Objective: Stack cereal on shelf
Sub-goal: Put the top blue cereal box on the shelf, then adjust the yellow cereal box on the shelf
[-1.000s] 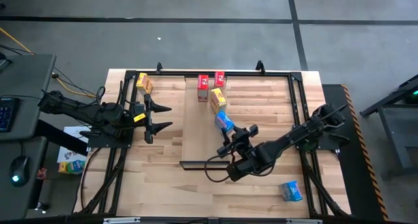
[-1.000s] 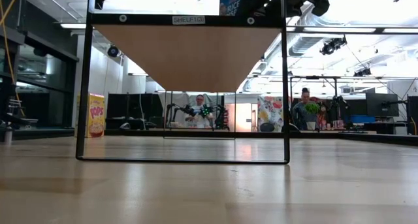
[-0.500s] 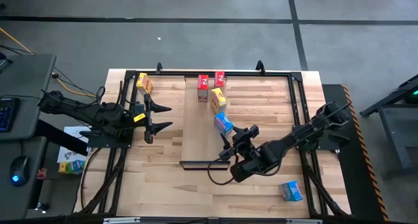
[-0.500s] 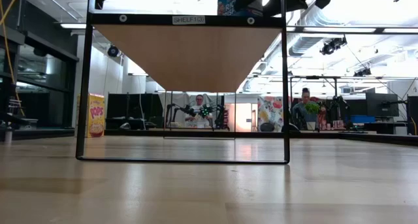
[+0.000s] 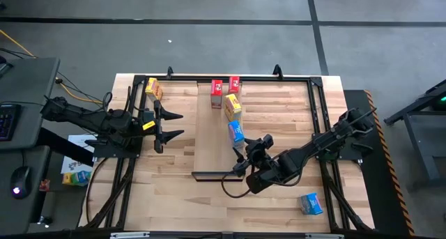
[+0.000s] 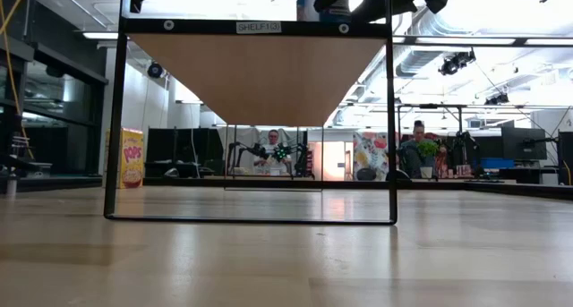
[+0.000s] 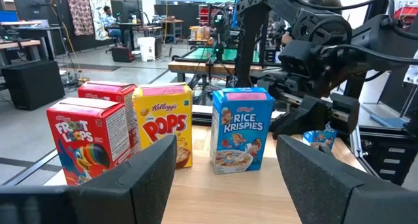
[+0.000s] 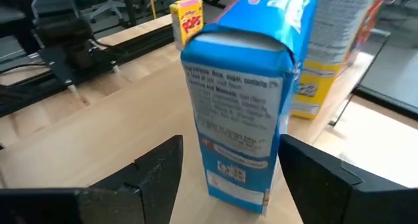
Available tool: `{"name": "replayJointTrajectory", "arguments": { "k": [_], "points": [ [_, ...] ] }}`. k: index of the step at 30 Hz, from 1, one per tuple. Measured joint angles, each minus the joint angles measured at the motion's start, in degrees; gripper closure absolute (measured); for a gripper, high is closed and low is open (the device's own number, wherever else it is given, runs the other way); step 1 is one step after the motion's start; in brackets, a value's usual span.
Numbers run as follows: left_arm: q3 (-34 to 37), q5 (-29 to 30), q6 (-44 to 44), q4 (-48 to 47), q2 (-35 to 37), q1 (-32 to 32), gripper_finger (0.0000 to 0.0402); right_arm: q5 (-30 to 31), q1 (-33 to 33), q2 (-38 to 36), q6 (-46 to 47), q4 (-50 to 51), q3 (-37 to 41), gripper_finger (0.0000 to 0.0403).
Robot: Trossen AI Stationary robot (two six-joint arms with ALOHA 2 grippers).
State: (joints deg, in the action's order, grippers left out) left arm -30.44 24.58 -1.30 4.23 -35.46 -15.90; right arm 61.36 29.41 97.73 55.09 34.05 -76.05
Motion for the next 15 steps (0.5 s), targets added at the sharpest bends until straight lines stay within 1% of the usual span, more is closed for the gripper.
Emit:
{"name": "replayJointTrajectory", "arguments": {
  "k": [9,15],
  "points": [
    [0.00,0.00,-0.02,0.02,0.00,0.00,0.0147,-4.69,0.00,-0.02,-2.64,-1.89,0.00,0.0159],
    [0.00,0.01,-0.02,-0.04,0.01,0.00,0.0147,-11.54,0.24,-2.70,-1.44,4.58,0.00,0.0159]
  ]
}}
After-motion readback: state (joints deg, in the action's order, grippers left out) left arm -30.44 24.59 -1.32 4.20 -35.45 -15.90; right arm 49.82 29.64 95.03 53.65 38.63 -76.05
